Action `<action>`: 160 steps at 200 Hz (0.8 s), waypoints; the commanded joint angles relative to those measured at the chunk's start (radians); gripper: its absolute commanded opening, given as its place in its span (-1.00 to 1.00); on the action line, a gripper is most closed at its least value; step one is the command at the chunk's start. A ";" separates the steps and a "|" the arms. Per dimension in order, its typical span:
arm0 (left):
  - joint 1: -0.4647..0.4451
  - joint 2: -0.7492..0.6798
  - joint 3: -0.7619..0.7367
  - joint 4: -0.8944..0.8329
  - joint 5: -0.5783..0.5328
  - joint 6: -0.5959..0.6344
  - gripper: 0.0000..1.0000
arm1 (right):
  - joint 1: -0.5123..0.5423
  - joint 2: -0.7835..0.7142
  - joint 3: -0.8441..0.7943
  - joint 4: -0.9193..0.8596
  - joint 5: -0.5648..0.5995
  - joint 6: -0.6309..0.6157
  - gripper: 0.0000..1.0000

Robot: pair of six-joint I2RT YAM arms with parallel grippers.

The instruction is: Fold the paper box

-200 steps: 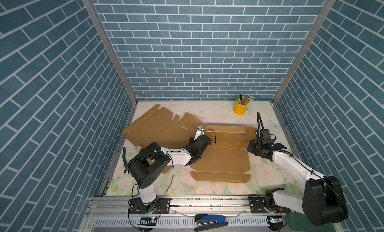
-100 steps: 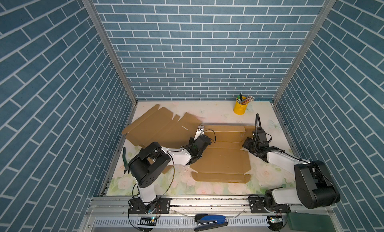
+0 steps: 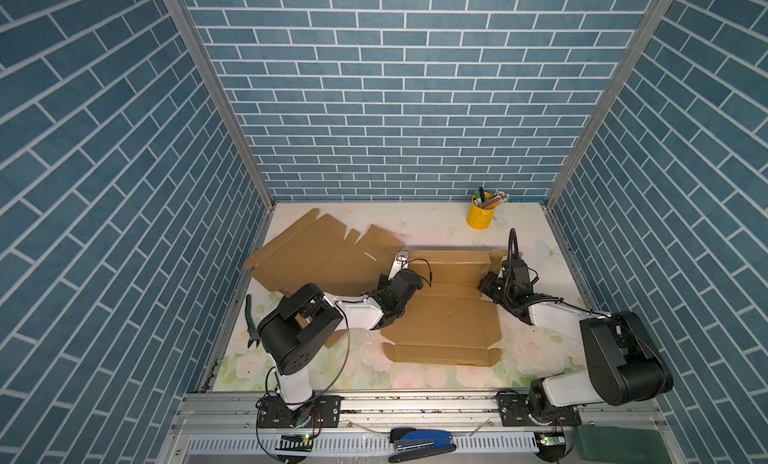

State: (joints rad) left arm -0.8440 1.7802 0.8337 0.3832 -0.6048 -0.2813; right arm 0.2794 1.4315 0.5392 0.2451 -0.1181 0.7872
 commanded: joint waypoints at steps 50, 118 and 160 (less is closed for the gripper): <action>0.026 0.011 -0.027 -0.072 0.009 0.042 -1.00 | -0.204 -0.305 0.098 -0.521 -0.156 -0.311 -0.68; 0.054 0.013 -0.013 -0.101 0.072 0.068 -1.00 | -0.361 -0.377 0.210 -0.600 -0.172 -0.503 -0.15; 0.055 0.022 0.002 -0.110 0.083 0.080 -1.00 | -0.361 -0.416 0.042 -0.298 -0.167 -0.653 -0.01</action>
State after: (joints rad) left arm -0.8009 1.7786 0.8398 0.3866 -0.5339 -0.2501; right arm -0.0814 1.0355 0.6472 -0.2039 -0.2844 0.2718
